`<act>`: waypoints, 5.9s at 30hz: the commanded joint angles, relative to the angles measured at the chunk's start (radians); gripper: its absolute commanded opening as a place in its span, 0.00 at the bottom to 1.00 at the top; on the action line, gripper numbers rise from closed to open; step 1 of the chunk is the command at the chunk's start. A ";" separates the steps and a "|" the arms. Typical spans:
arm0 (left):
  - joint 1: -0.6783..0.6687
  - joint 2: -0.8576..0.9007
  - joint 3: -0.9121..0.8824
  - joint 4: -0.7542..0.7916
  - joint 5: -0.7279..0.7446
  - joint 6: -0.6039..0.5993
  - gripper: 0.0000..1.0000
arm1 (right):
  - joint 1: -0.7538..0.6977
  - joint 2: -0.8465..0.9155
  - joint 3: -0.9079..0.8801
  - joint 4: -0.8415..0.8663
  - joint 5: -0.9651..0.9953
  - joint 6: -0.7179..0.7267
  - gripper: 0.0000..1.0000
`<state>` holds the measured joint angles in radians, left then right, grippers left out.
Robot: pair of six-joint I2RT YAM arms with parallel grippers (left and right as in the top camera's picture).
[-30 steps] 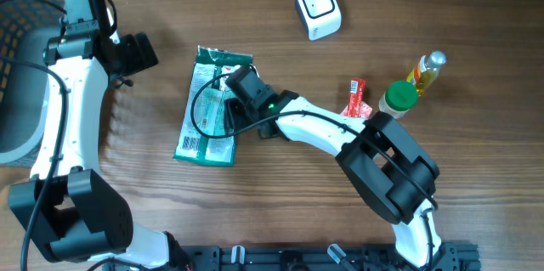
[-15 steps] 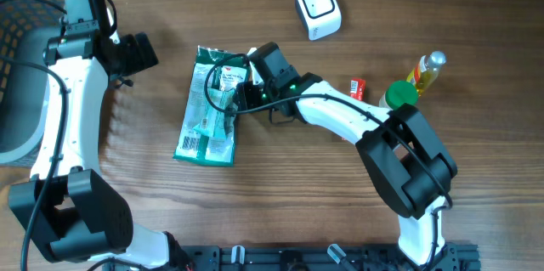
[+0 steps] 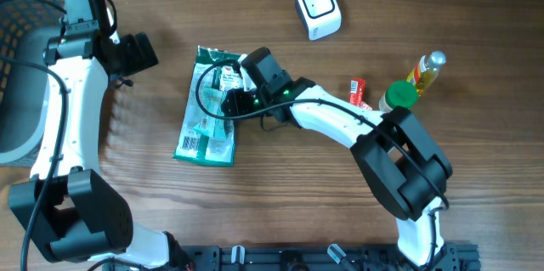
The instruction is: Scan the item barcode
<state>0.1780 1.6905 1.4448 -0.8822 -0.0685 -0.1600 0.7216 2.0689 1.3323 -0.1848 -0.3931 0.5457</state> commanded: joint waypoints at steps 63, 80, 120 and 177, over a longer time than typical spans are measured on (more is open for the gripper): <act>0.003 -0.002 0.007 0.003 0.008 -0.002 1.00 | 0.033 -0.161 0.014 -0.464 0.210 0.405 0.04; 0.003 -0.002 0.007 0.003 0.008 -0.002 1.00 | 0.078 -0.161 0.014 -0.463 0.213 0.423 0.04; 0.003 -0.002 0.007 0.003 0.008 -0.002 1.00 | -0.034 -0.306 0.013 -0.441 0.126 0.079 0.04; 0.003 -0.002 0.007 0.003 0.008 -0.002 1.00 | -0.047 -0.324 -0.454 0.510 -0.141 0.033 0.04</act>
<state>0.1780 1.6905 1.4448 -0.8818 -0.0685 -0.1596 0.6769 1.8095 0.8745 0.3183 -0.4934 0.5816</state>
